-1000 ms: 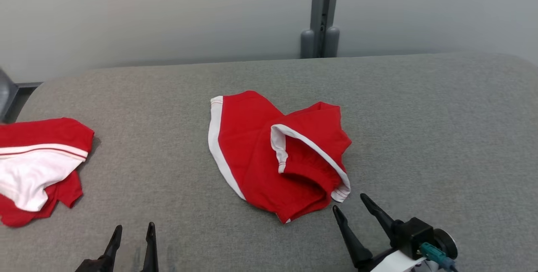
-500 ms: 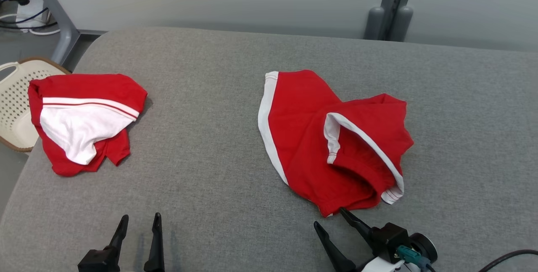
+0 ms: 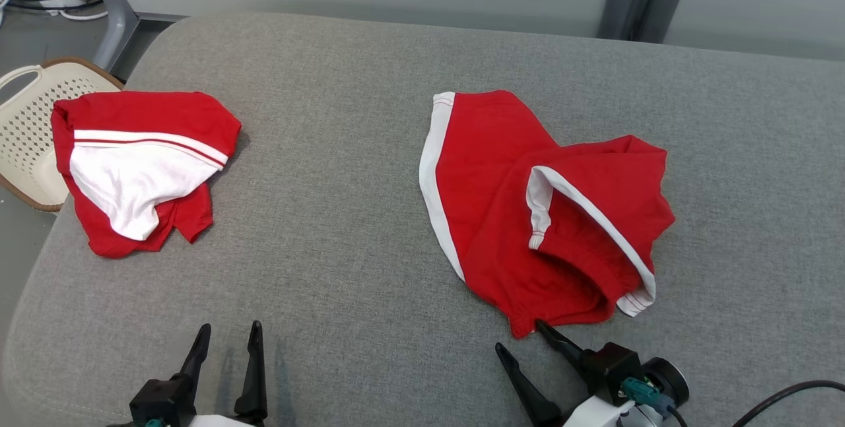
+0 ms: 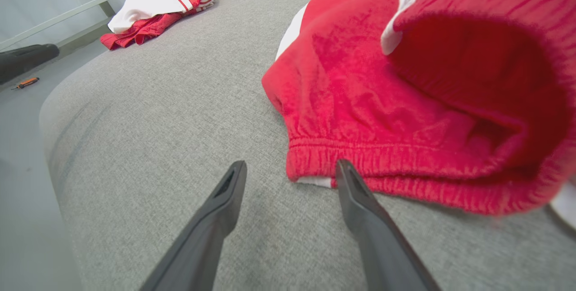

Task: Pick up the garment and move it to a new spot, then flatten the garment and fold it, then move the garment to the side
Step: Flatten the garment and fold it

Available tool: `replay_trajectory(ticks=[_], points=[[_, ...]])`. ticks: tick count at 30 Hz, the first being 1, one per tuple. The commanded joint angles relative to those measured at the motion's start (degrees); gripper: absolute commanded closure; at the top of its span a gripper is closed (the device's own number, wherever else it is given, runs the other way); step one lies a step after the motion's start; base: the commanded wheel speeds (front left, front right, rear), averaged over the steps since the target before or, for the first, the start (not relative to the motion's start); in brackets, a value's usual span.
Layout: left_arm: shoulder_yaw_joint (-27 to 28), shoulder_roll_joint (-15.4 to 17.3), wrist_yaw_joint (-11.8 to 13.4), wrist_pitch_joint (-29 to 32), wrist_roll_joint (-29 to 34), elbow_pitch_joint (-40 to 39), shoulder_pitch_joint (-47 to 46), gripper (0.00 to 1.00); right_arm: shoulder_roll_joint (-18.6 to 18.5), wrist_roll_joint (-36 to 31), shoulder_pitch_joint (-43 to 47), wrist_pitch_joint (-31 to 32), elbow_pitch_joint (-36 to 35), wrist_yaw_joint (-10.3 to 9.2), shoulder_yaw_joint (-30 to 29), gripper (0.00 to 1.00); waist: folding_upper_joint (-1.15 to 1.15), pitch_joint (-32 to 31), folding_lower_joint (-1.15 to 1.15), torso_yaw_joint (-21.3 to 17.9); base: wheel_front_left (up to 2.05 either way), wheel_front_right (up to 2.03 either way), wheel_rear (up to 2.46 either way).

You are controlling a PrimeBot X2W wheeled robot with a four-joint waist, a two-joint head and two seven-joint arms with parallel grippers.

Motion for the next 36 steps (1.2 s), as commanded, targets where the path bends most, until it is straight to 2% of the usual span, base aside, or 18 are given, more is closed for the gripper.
replay_trajectory(ticks=[1,12,21,22,23,24,31,36], points=[[-0.19,0.22,0.46,-0.01,-0.51,-0.11,-1.37,0.0,-0.74,-0.26,0.0,-0.01,0.0,0.01,0.52,0.0,0.0,0.31,0.0,-0.26,0.0,0.0,0.0],[-1.21,0.23,0.66,-0.01,-0.98,-0.04,-2.56,0.0,-0.87,0.45,0.26,-0.01,-0.77,0.01,1.66,0.0,0.0,1.41,0.0,-0.8,0.0,0.0,0.0],[-1.34,0.22,0.3,-0.01,-0.82,0.44,-2.16,0.0,-0.2,0.02,-2.21,-0.01,-2.15,0.01,1.07,0.0,0.0,1.53,0.0,0.68,0.0,0.0,0.0],[-1.3,0.22,0.26,-0.01,-0.78,0.52,-1.98,0.0,-0.13,0.16,-2.14,-0.01,-2.59,0.01,0.89,0.16,0.0,1.29,0.0,0.76,0.0,0.0,0.0],[-1.19,0.22,0.25,-0.01,-0.73,0.6,-1.68,0.0,-0.08,0.35,-1.91,-0.01,-3.2,0.01,0.67,0.54,0.0,1.0,0.0,0.73,0.0,0.0,0.0],[-0.98,0.23,0.31,-0.01,-0.69,0.66,-1.34,0.0,-0.01,0.63,-1.62,-0.01,-3.87,0.01,0.12,1.0,0.0,0.64,0.0,0.58,0.0,0.0,0.0],[0.21,0.23,-0.54,-0.01,-0.1,1.61,-0.07,0.0,0.45,2.65,-2.29,0.0,-13.08,0.01,-8.19,1.0,0.0,-2.19,0.0,-3.21,0.0,0.0,0.0],[-0.67,0.22,-0.87,-0.01,-0.16,2.35,-0.23,0.0,-0.77,3.75,-4.53,-0.01,-18.32,0.01,-15.84,1.0,0.0,-3.9,0.0,-6.3,0.0,0.0,0.0]])
